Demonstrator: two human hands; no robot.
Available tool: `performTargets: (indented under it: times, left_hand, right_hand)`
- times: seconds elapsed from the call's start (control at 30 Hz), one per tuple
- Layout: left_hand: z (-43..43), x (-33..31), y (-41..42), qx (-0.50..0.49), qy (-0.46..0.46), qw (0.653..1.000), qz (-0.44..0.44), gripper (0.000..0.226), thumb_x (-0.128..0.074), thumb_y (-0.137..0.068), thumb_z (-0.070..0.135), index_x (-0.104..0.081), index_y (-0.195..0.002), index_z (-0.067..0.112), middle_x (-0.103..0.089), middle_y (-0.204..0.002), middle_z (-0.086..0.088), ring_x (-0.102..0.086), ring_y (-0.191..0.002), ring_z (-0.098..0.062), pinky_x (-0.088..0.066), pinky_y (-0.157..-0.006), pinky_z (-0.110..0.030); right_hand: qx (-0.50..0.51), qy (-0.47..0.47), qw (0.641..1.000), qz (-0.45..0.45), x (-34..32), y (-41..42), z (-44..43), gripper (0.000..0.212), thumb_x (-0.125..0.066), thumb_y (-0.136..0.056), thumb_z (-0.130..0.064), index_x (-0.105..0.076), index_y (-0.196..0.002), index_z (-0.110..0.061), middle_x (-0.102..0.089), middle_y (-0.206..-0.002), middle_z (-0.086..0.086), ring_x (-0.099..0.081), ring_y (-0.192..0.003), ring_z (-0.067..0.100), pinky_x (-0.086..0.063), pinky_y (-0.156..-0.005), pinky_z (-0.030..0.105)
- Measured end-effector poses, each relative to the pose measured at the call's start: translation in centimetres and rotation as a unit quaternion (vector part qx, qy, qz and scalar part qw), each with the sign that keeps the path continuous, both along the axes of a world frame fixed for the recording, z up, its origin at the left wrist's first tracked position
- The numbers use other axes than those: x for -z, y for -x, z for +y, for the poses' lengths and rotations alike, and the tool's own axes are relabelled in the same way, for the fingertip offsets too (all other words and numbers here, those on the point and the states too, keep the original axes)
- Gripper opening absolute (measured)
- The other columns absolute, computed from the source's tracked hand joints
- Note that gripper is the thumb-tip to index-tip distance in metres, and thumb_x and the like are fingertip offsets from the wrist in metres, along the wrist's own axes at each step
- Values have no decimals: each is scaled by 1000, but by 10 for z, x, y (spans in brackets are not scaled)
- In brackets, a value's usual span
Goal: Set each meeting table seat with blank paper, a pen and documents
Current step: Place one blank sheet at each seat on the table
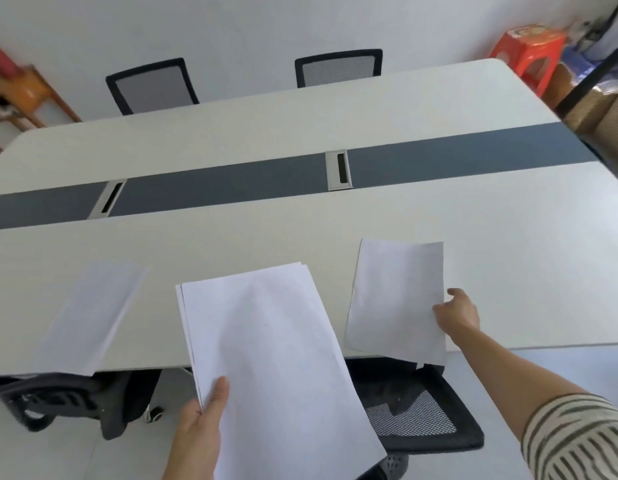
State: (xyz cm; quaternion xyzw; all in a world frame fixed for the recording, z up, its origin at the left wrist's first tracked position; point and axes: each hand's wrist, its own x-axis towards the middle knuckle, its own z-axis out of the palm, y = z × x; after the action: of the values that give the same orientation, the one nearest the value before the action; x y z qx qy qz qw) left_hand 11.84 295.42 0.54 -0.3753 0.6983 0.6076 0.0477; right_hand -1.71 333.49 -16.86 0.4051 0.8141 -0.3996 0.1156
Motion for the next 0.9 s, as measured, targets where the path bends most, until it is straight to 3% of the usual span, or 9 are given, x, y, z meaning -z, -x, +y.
performTargets:
  times: [0.2,0.27,0.33,0.4,0.5,0.6,0.7,0.83,0.9]
  left_hand:
    - [11,-3,23,69,-52,996,23,30,-64,-88,39,-56,-108,18,-59,-109,3,-49,-108,-18,-35,-95,-32]
    - [16,-7,34,101,-65,992,33,34,-61,-89,40,-53,-115,19,-54,-118,3,-46,-112,-18,-33,-102,-33]
    - [20,-3,46,150,-94,984,23,31,-61,-87,44,-57,-106,19,-59,-118,3,-51,-116,-21,-35,-109,-42]
    - [33,-2,58,203,-121,972,5,19,-58,-90,38,-60,-96,21,-67,-107,0,-60,-107,-24,-42,-103,-47]
    - [64,-3,70,288,-170,942,-3,18,-54,-95,29,-65,-99,16,-76,-92,-5,-70,-90,-23,-52,-83,-40]
    - [98,-2,72,370,-186,910,-12,25,-50,-97,28,-68,-105,12,-77,-95,-4,-74,-86,-21,-55,-74,-37]
    - [136,-3,69,418,-195,887,-31,27,-50,-97,27,-68,-108,10,-77,-99,-7,-73,-91,-24,-55,-85,-43]
    - [195,-1,54,454,-204,866,-57,24,-55,-94,27,-68,-101,8,-78,-91,-7,-72,-91,-27,-53,-90,-46]
    - [231,0,45,464,-203,860,-64,22,-57,-93,28,-66,-98,9,-78,-84,-5,-70,-90,-28,-53,-87,-44]
  right_hand:
    - [1,-4,1000,22,-38,-25,-12,53,-60,-90,-22,-46,-140,-15,-59,-134,9,-56,-119,28,-49,-95,42]
    - [17,43,996,72,-59,-43,-27,42,-63,-91,-26,-57,-130,-12,-66,-121,7,-62,-108,25,-52,-92,43]
    - [47,155,980,116,-85,-67,-47,32,-64,-92,-28,-65,-118,-8,-72,-104,7,-68,-92,21,-57,-79,39]
    - [69,271,951,130,-109,-96,-65,31,-60,-95,-32,-67,-111,-6,-74,-100,13,-71,-83,21,-56,-66,32]
    - [105,373,912,137,-132,-138,-77,41,-50,-99,-39,-70,-109,-5,-71,-87,17,-65,-74,29,-51,-58,29]
    - [166,345,907,173,-138,-179,-69,38,-65,-89,-40,-72,-99,-4,-68,-76,14,-59,-62,27,-46,-56,35]
    - [236,304,895,225,-141,-212,-48,39,-83,-67,-31,-71,-88,-1,-74,-88,20,-69,-75,31,-54,-73,43]
    - [275,266,883,271,-141,-250,-6,21,-78,-80,-16,-71,-82,4,-72,-80,21,-67,-68,28,-52,-66,39]
    - [283,252,880,285,-139,-268,22,27,-77,-81,-20,-70,-82,6,-71,-79,21,-66,-68,28,-52,-65,39]
